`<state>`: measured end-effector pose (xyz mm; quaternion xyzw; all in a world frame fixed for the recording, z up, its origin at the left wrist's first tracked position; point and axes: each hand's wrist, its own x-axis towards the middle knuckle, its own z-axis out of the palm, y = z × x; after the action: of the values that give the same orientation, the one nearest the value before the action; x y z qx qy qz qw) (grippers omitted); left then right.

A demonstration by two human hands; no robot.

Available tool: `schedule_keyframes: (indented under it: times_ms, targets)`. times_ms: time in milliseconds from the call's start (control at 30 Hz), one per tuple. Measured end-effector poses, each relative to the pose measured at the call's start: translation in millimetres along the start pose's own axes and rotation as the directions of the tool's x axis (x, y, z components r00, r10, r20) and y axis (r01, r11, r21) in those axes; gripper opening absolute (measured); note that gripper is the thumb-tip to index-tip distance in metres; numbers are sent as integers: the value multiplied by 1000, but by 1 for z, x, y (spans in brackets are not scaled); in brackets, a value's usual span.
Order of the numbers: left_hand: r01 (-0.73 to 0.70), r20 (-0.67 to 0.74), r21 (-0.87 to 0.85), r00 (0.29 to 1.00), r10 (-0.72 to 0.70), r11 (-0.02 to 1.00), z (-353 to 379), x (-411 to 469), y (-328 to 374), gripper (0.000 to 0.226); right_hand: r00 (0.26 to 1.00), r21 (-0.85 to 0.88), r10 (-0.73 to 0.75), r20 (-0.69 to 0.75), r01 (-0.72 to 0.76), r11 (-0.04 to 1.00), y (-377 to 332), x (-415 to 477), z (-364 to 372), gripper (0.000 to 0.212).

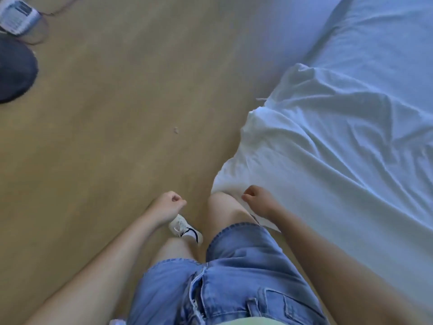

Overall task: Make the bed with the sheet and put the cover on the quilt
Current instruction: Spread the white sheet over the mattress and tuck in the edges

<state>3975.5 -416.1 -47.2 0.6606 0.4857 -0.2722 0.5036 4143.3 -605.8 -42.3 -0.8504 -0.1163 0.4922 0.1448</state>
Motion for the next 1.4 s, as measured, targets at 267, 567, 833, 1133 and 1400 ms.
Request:
schedule_keyframes:
  times_ms: [267,567,833,1133,1400]
  targets:
    - [-292,267,411,944,193,864,-30,108,167,13,960,484,249,-131,-157,861,-28,47,-10,20]
    - [-492,527,709,846,85,506,25,170,266,15,840,802,541,-53,-287,524,-30,88,0,21]
    - [-435,492,713,869,51,550,98,263,298,62,626,944,775,86,-299,137,-45,159,56,8]
    - [-59,223,542,972,-75,838,132,292,278,84,509,823,723,466,51,-566,-69,229,82,13]
    - [-387,517,751,849,-110,535,116,247,246,19,502,50,341,795,505,-862,-73,234,101,20]
